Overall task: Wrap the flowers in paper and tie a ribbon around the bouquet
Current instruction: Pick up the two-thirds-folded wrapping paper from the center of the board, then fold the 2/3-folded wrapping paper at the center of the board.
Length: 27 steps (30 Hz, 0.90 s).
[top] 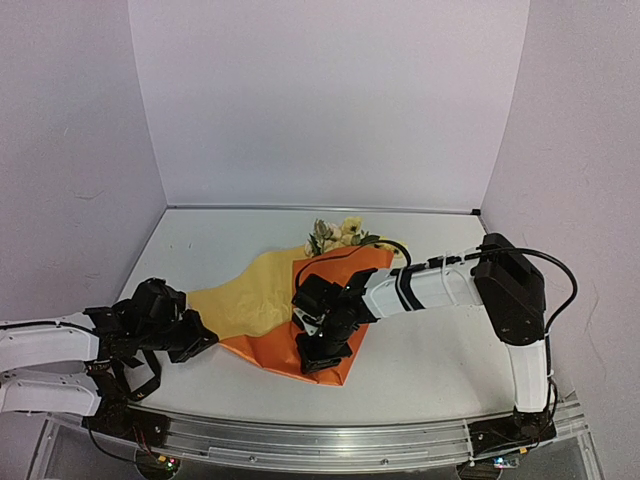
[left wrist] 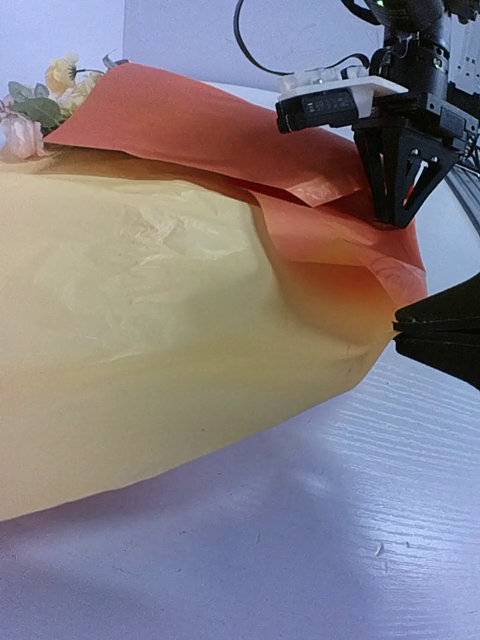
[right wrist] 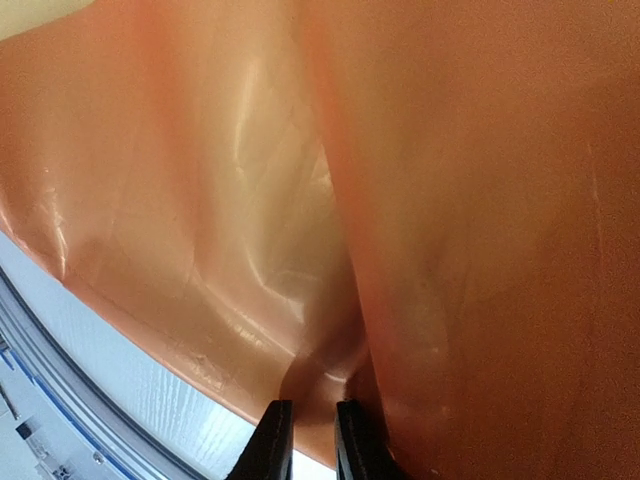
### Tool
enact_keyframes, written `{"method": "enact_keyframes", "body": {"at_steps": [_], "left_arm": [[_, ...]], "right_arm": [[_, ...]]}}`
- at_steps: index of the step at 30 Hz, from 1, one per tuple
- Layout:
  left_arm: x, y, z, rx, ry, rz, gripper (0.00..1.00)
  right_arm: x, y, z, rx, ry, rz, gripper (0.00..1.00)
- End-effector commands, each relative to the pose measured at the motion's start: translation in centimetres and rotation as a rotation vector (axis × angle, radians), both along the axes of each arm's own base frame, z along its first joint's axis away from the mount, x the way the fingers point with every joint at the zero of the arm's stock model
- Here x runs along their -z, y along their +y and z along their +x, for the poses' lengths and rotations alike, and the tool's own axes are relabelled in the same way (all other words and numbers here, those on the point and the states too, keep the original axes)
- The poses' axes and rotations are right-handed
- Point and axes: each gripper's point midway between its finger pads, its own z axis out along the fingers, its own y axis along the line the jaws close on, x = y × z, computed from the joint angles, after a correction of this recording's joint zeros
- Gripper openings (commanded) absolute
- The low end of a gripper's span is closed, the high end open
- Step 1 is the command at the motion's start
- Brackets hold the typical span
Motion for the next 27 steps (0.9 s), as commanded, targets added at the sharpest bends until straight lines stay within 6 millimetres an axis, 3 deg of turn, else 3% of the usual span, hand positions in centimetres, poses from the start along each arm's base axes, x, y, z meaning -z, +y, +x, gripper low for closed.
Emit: {"method": "enact_keyframes", "body": {"at_steps": [1, 6, 11, 21, 27], "left_arm": [[-1.3, -0.4, 0.0, 0.049, -0.040, 0.004, 0.00], [-1.1, -0.5, -0.4, 0.068, -0.040, 0.011, 0.00], [-1.3, -0.7, -0.3, 0.079, -0.050, 0.013, 0.00], [-2.6, -1.0, -0.1, 0.099, -0.080, 0.012, 0.00], [-5.1, -2.3, 0.3, 0.164, -0.159, -0.019, 0.00]], "right_arm": [[-1.8, 0.7, 0.4, 0.023, -0.026, 0.028, 0.20], [-4.4, 2.4, 0.3, 0.021, -0.018, 0.097, 0.21], [-5.1, 3.9, -0.2, 0.007, -0.011, 0.115, 0.18], [-1.7, 4.8, -1.0, 0.024, 0.037, 0.064, 0.08], [0.4, 4.1, -0.7, 0.038, 0.029, 0.015, 0.06]]}}
